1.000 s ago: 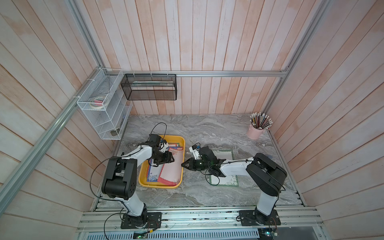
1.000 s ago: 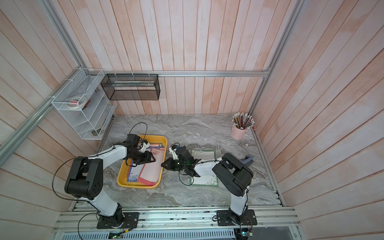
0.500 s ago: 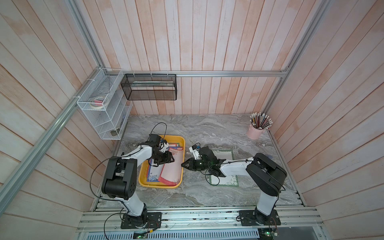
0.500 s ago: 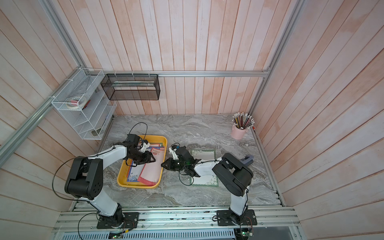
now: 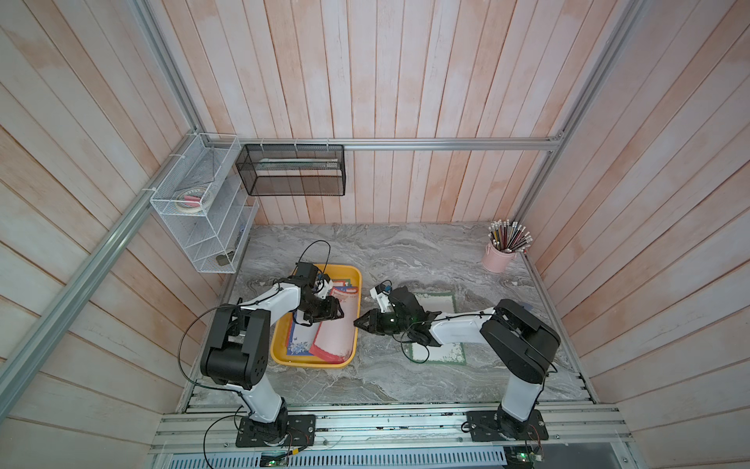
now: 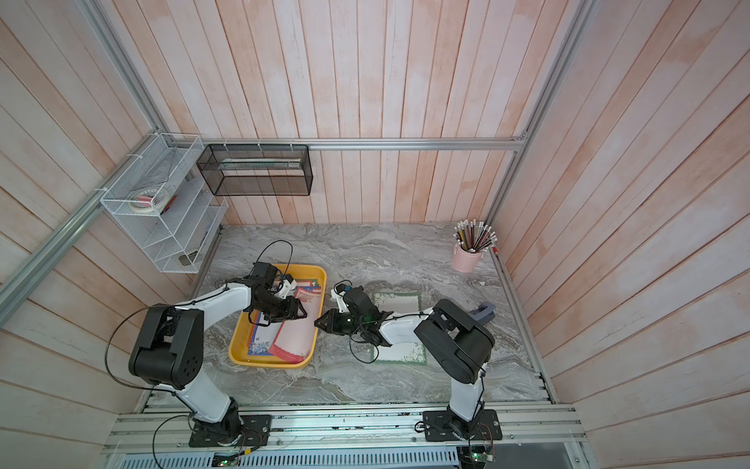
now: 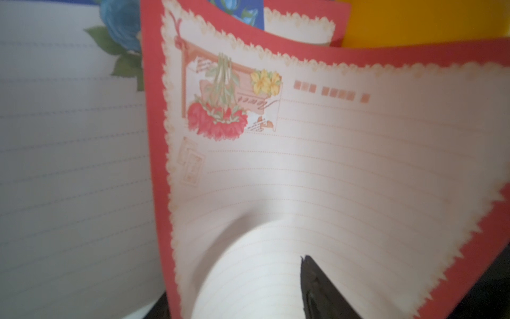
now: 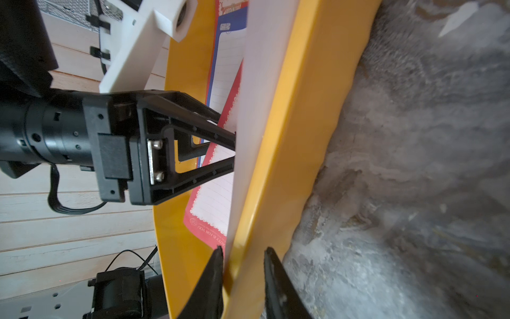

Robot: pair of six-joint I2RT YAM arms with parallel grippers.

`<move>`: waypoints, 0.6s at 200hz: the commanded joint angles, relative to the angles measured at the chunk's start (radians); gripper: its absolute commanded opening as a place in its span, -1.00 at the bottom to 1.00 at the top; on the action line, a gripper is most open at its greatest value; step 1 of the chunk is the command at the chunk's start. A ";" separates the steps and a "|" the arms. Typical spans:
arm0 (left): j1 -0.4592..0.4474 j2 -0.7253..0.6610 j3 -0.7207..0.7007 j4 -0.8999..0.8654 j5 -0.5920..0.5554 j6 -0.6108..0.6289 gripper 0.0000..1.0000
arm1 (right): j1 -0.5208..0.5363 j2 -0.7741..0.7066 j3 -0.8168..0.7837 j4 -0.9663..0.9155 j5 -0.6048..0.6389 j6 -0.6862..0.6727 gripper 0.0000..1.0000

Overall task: Take out the stationery paper from the storage box
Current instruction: Pick up the stationery paper from the storage box.

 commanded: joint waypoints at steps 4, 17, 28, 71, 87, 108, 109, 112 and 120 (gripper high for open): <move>-0.004 0.005 0.023 -0.018 -0.011 0.011 0.17 | 0.006 0.016 -0.007 -0.002 0.003 -0.002 -0.44; -0.003 -0.002 0.023 -0.017 -0.013 0.015 0.09 | 0.006 0.016 -0.007 -0.001 0.002 -0.002 -0.45; 0.000 -0.009 0.023 -0.016 -0.013 0.019 -0.01 | 0.006 0.016 -0.006 0.000 0.002 -0.002 -0.45; 0.017 -0.041 0.023 -0.008 -0.005 0.035 -0.54 | 0.006 0.007 -0.003 -0.010 0.009 -0.007 -0.42; 0.020 -0.060 0.018 -0.004 -0.023 0.038 -0.65 | 0.006 0.003 0.007 -0.031 0.017 -0.014 -0.21; 0.021 -0.117 0.003 0.001 -0.070 0.048 -0.78 | 0.006 0.001 0.046 -0.097 0.031 -0.050 0.01; 0.020 -0.120 0.001 0.001 -0.073 0.048 -0.78 | 0.006 0.000 0.049 -0.100 0.032 -0.051 0.02; 0.021 -0.133 -0.003 0.003 -0.081 0.049 -0.80 | 0.006 -0.002 0.054 -0.109 0.037 -0.058 0.03; 0.020 -0.164 -0.014 0.008 -0.099 0.051 -0.88 | 0.005 -0.012 0.061 -0.123 0.053 -0.068 0.06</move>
